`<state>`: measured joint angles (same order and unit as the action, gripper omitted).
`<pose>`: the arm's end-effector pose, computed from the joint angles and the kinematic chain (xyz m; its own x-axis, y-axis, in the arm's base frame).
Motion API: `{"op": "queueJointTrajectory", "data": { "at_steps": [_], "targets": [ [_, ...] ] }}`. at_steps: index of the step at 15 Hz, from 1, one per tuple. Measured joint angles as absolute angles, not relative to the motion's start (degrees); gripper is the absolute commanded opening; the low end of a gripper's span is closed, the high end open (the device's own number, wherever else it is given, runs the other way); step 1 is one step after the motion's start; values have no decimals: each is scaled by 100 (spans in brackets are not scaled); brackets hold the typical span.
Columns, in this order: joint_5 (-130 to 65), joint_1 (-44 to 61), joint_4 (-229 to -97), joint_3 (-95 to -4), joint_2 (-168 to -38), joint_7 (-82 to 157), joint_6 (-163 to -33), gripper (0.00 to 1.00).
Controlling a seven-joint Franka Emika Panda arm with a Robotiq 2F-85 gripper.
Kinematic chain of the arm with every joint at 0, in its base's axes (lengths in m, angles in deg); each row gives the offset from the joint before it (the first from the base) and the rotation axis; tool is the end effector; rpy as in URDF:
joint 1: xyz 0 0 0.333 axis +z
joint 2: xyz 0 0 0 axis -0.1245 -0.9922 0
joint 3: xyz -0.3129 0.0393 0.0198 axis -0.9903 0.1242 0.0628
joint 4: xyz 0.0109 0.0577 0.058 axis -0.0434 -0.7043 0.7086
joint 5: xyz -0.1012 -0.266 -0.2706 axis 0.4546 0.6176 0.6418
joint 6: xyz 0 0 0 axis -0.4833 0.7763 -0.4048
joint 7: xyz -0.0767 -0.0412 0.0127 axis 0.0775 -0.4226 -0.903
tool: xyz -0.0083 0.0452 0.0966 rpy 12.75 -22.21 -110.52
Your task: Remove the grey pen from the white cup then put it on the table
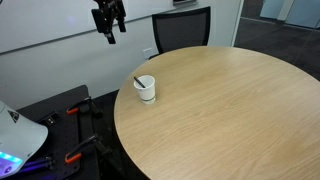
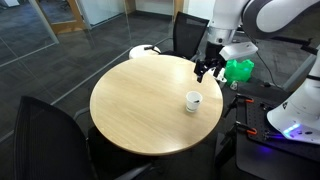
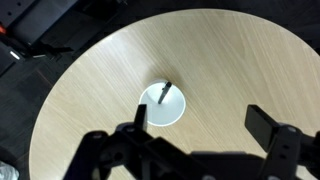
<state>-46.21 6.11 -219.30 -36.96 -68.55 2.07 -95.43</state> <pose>0.4122 0.0547 0.3631 0.7655 -0.6412 -0.0538 -0.6434 -0.7615 -0.0784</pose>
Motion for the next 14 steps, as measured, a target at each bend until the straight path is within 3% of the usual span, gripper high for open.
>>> {"op": "queueJointTrajectory", "data": {
  "at_steps": [14],
  "targets": [
    [-4619, 566, -22333, -3779, -8033, 83, -10731, 100]
  ]
}}
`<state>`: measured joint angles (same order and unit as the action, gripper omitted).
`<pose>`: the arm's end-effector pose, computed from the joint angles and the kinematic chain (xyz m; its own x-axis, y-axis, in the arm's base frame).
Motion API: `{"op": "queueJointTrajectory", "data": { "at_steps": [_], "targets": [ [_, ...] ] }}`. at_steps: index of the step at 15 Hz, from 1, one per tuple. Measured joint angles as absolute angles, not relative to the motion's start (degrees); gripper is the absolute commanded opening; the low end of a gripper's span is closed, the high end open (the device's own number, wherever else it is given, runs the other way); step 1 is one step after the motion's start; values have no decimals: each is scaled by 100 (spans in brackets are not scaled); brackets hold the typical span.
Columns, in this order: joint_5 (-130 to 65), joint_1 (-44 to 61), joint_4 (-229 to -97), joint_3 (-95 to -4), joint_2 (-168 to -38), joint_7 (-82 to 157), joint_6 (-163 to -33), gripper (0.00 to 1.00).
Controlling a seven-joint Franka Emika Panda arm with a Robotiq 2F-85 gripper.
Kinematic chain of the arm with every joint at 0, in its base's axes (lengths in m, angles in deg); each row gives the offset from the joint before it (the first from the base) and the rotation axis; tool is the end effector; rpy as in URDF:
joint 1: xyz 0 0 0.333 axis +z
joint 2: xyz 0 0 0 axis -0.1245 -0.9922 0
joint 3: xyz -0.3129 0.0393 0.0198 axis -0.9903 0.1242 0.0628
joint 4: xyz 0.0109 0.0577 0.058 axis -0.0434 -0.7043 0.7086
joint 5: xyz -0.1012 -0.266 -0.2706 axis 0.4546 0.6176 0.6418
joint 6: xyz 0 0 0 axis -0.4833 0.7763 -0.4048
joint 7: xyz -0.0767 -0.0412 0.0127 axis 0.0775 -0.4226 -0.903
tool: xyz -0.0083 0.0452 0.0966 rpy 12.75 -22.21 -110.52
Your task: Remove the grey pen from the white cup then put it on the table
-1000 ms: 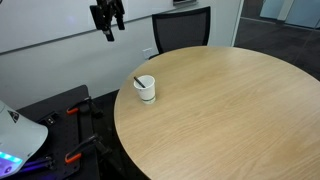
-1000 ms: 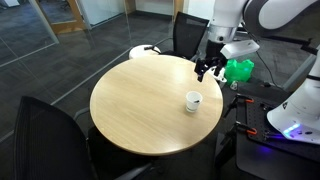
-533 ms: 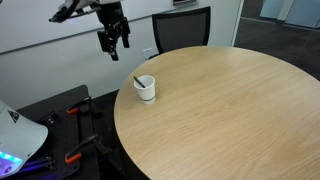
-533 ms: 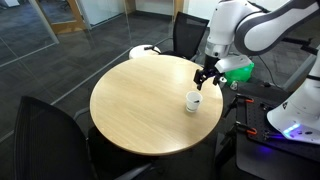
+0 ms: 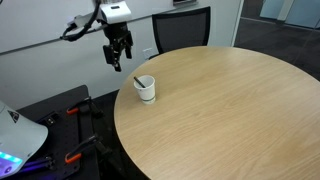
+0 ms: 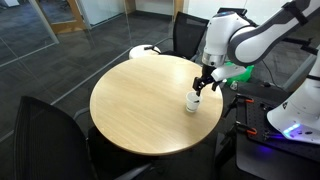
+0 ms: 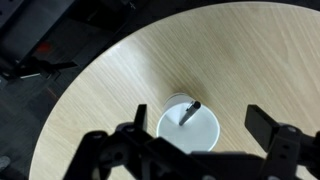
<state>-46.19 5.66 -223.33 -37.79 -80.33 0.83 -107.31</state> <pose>0.4083 0.0400 0.2683 0.7171 -0.6895 -0.1020 -0.6948 -0.7188 -0.0261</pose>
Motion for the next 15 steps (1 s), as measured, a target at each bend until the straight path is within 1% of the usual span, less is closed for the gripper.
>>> {"op": "queueJointTrajectory", "data": {
  "at_steps": [8, 15],
  "targets": [
    [-4663, 587, -22330, -3879, -8099, 102, -10747, 100],
    [-4947, 609, -22320, -4032, -8391, 130, -11018, 100]
  ]
}}
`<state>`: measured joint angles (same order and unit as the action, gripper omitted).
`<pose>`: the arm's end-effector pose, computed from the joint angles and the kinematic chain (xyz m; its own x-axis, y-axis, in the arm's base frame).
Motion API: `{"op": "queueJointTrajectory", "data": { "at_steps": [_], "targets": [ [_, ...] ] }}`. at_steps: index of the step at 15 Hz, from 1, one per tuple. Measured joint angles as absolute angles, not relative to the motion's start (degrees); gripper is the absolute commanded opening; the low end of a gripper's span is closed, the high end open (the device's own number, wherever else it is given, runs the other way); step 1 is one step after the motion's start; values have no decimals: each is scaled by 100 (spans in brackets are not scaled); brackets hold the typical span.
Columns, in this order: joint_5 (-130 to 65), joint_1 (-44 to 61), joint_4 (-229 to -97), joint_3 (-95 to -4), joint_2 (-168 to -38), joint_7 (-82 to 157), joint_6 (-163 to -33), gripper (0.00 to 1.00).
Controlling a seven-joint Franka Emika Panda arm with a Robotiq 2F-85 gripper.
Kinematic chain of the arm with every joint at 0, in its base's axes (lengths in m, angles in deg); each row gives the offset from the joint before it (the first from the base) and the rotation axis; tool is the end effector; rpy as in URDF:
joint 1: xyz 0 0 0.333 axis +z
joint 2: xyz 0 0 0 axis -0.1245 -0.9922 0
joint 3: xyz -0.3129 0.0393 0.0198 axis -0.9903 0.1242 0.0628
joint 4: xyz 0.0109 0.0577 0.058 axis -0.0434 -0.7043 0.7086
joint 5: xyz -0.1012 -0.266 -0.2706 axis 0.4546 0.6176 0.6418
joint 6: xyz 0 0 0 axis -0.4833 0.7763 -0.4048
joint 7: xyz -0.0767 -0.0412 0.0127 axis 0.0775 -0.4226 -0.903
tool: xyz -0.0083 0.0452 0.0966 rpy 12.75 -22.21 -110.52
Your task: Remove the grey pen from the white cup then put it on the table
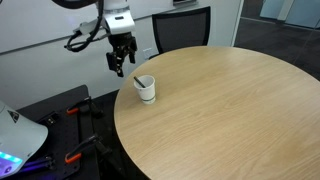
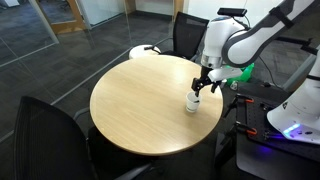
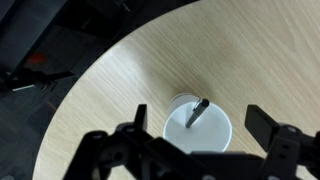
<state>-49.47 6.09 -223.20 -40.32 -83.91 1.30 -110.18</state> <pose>0.4112 0.0239 0.2476 0.6568 -0.7425 -0.1319 -0.7518 -0.6582 -0.0385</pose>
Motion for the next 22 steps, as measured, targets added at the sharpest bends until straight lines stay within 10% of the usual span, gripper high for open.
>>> {"op": "queueJointTrajectory", "data": {
  "at_steps": [7, 16, 22],
  "targets": [
    [-5155, 615, -22018, -4075, -8868, 135, -11203, 69],
    [-5445, 615, -21830, -4131, -9243, 203, -11206, 63],
    [-5700, 615, -21830, -4210, -9366, 465, -11207, 40]
  ]
}}
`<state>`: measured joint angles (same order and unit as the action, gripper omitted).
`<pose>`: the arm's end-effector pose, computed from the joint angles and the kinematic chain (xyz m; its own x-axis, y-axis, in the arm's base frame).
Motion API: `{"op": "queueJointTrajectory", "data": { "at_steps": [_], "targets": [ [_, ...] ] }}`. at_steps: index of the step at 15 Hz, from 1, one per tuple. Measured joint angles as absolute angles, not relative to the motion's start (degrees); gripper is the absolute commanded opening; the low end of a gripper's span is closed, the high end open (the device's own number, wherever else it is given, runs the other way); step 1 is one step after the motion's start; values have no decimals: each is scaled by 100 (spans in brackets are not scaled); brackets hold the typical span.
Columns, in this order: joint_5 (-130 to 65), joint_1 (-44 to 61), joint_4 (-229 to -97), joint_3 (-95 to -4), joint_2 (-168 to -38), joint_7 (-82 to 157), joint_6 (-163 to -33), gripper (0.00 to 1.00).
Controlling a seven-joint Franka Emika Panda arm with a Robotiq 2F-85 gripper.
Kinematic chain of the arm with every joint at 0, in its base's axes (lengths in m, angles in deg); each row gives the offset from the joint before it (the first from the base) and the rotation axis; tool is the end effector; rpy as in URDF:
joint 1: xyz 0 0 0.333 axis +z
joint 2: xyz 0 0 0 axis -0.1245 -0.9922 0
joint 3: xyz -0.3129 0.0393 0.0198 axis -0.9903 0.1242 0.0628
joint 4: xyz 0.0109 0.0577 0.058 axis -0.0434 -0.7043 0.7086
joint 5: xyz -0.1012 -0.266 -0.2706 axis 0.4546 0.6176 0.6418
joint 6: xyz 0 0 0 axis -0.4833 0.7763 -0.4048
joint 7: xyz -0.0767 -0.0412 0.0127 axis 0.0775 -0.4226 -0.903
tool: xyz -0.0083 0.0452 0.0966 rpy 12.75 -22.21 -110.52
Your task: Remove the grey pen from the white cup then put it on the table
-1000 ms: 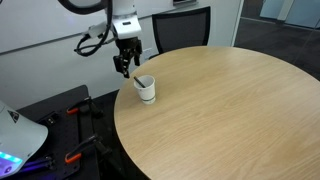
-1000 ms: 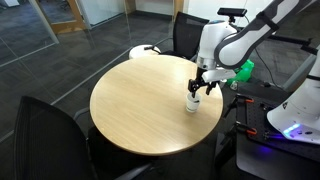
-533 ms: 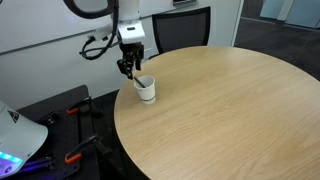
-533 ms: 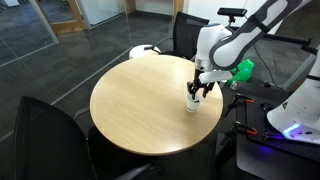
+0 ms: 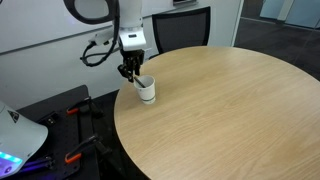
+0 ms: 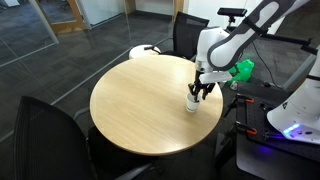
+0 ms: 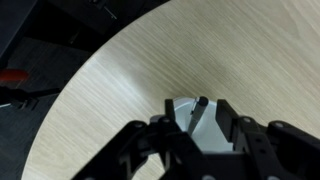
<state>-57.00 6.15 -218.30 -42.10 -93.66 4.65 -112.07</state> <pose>0.4325 0.0099 0.2059 0.5767 -0.7896 -0.2098 -0.8121 -0.5821 -0.0415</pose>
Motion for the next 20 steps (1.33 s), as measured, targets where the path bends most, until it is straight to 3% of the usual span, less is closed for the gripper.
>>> {"op": "queueJointTrajectory", "data": {
  "at_steps": [1, 2, 10, 11, 12, 14, 20],
  "targets": [
    [-5707, 615, -21830, -4210, -9377, 467, -11207, 32],
    [-5712, 615, -21830, -4210, -9387, 467, -11206, 35],
    [-5718, 620, -21829, -4210, -9464, 469, -11206, 32],
    [-5718, 622, -21828, -4210, -9476, 470, -11206, 27],
    [-5719, 623, -21827, -4210, -9488, 471, -11206, 10],
    [-5719, 627, -21824, -4210, -9511, 472, -11206, 0],
    [-5719, 659, -21797, -4210, -9537, 472, -11206, 4]
  ]
}}
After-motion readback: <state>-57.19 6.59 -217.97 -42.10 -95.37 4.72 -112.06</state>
